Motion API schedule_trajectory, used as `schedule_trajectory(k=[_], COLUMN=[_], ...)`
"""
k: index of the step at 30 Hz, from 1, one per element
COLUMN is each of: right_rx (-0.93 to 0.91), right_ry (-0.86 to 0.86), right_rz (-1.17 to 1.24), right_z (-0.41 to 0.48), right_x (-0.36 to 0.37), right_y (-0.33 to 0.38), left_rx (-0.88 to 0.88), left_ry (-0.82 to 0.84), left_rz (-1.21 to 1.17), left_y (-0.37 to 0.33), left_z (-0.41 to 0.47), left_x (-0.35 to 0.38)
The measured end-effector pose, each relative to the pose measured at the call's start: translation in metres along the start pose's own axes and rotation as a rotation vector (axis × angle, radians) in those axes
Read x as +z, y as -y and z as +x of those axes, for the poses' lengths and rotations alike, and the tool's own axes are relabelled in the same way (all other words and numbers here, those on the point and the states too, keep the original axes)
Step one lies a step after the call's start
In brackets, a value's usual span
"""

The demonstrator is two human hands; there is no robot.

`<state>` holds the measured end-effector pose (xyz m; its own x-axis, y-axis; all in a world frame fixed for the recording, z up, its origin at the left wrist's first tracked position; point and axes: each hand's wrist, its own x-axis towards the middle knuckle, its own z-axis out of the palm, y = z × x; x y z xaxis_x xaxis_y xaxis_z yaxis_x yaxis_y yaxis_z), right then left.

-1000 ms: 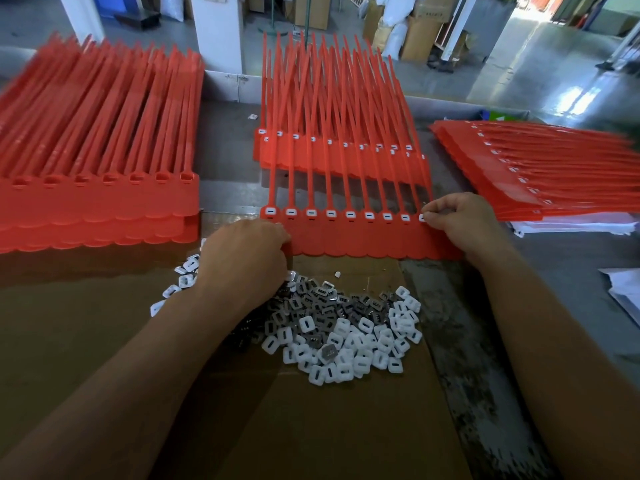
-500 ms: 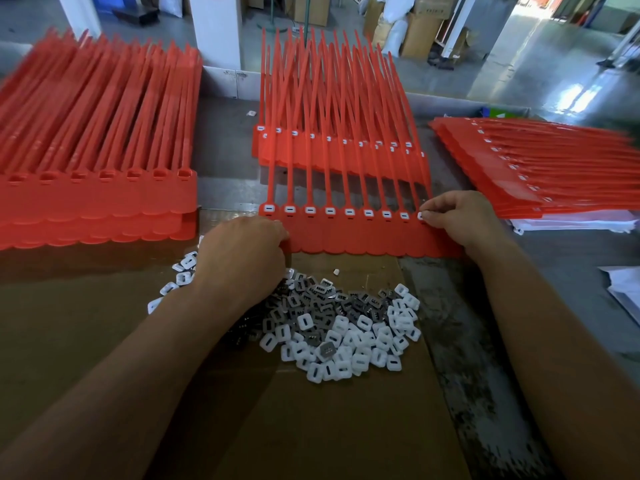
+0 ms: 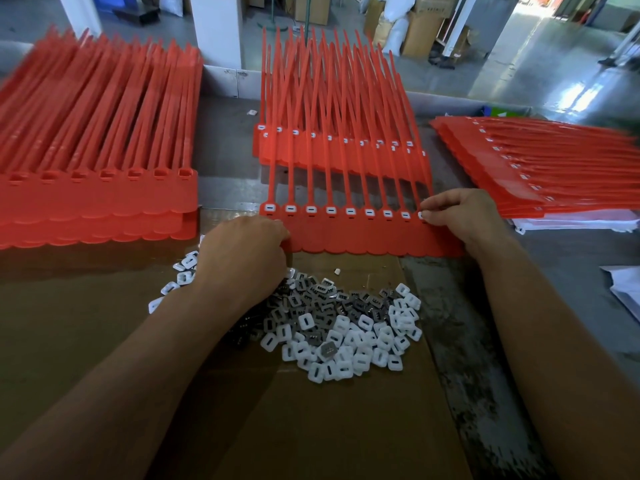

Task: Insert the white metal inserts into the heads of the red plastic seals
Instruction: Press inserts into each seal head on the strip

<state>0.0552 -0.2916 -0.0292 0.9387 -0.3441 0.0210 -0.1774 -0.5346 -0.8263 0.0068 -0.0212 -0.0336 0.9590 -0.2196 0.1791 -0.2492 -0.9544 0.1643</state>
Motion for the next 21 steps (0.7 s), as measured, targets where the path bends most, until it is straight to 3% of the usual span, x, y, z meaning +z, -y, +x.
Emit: schedule_trajectory(k=[21], right_rx=[0.143], right_ry=[0.011], right_rz=[-0.062], right_z=[0.005], right_x=[0.002], right_y=[0.014], left_rx=[-0.007], left_ry=[0.001], left_rz=[-0.014], left_y=[0.0], left_z=[-0.001], left_x=[-0.001])
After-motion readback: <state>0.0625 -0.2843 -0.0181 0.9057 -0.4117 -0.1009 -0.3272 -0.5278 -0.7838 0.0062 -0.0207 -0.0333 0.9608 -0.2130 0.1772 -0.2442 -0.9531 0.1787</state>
